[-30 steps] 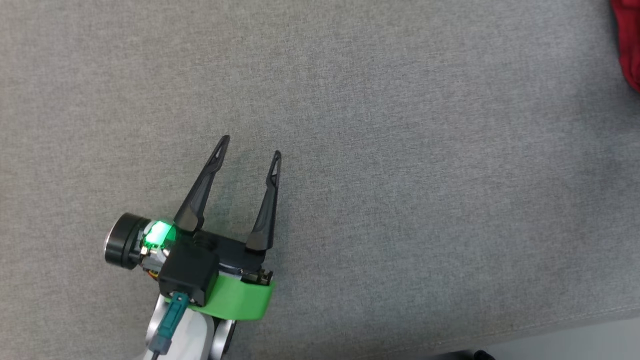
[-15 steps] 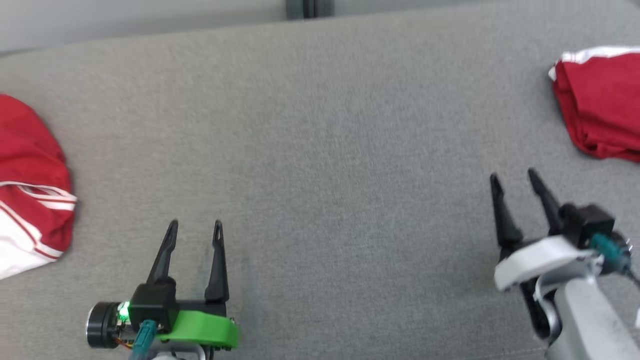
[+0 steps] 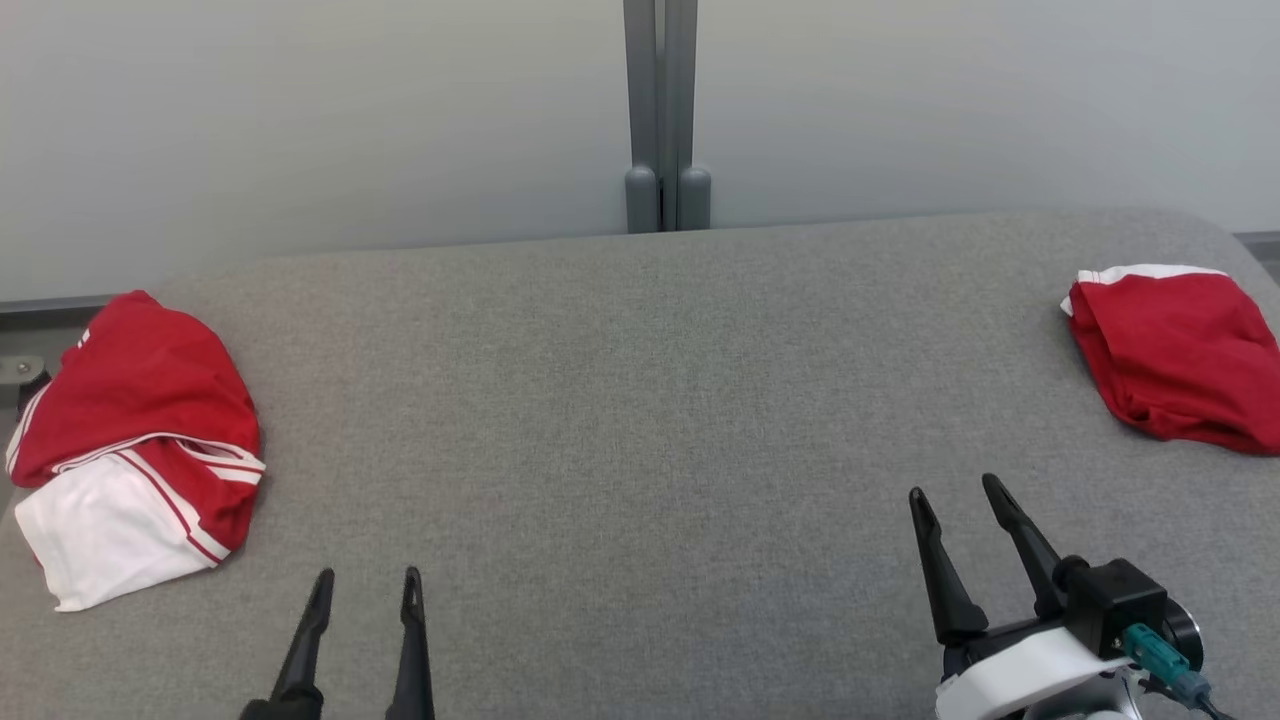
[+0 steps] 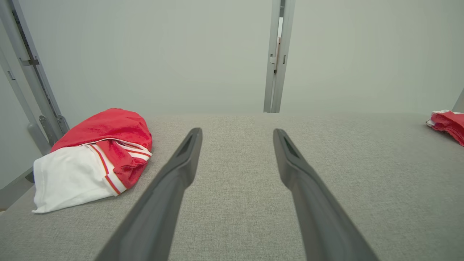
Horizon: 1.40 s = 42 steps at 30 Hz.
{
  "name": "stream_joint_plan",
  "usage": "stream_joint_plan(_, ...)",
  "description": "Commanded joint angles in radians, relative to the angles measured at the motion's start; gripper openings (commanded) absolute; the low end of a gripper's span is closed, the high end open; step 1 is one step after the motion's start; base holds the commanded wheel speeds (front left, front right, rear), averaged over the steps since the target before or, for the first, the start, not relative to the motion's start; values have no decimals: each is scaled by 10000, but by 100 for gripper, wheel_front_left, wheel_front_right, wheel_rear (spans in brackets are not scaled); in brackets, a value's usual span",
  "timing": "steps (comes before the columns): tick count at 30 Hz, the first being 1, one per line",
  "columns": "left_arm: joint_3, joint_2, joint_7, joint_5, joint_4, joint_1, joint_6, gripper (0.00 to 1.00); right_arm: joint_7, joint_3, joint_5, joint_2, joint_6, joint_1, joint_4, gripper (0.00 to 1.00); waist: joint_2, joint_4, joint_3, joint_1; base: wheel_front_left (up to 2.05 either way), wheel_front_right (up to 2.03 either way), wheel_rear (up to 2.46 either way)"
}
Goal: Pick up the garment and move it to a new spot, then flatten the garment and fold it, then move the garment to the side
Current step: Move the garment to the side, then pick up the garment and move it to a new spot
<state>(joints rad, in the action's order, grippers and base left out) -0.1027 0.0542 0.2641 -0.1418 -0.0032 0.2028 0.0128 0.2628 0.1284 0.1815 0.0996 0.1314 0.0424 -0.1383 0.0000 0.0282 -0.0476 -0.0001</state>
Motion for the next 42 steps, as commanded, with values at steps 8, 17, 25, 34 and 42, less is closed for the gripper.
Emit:
stream_joint_plan(8, -126, -27, 4, 2, 76, 495, 49, 100, 28, 107, -103, -208, -13, 654, 236, 100, 0, -61, -562, 1, 0, 0, 0)
stream_joint_plan(17, -241, -31, 5, -83, 207, 377, -49, 100, 28, -21, -94, -295, -13, 618, 259, 100, 0, -159, -556, 1, 0, 0, 0)
stream_joint_plan(25, -278, -30, 5, 18, 297, 265, -32, 100, 28, -15, -103, -333, -13, 610, 156, 100, 0, -182, -567, 1, 0, 0, 0)
stream_joint_plan(34, -188, -31, 5, 38, 331, 144, -65, 100, 28, -20, -8, -355, -13, 628, 126, 100, 0, -203, -614, 1, 0, 0, 0)
stream_joint_plan(42, -180, -31, 5, 41, 329, 110, -24, 100, 28, -14, 17, -321, -13, 676, 108, 100, 0, -206, -595, 1, 0, 0, 0)
